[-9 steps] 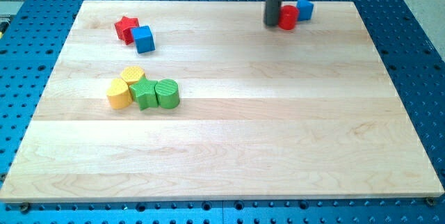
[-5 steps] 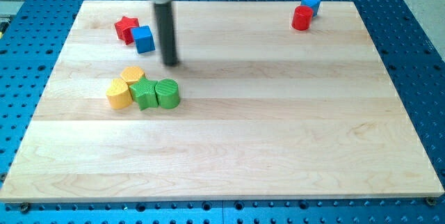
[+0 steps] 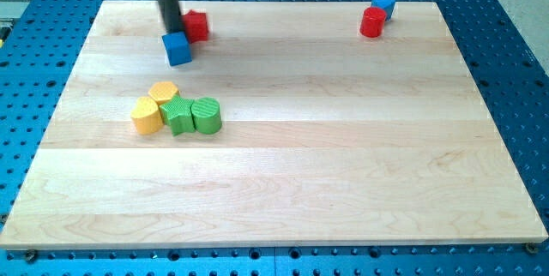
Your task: Place the red star to the left of the red circle
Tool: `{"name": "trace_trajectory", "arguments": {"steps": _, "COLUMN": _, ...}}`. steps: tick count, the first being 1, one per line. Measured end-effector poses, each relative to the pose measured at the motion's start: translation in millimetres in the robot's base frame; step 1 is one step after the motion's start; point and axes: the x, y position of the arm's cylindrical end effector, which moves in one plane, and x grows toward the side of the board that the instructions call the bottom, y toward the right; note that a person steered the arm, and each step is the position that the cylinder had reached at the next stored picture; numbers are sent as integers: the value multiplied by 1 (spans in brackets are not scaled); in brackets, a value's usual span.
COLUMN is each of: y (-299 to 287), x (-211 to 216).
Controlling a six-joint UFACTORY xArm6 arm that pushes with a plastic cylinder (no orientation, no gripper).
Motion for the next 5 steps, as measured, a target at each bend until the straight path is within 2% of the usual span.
{"name": "trace_trajectory", "arguments": {"steps": 1, "y": 30, "x": -28}}
{"name": "trace_trajectory", "arguments": {"steps": 2, "y": -6, "x": -31}}
{"name": "trace_trajectory", "arguments": {"steps": 3, "y": 27, "x": -39}}
{"name": "trace_trajectory", "arguments": {"steps": 5, "y": 175, "x": -71}}
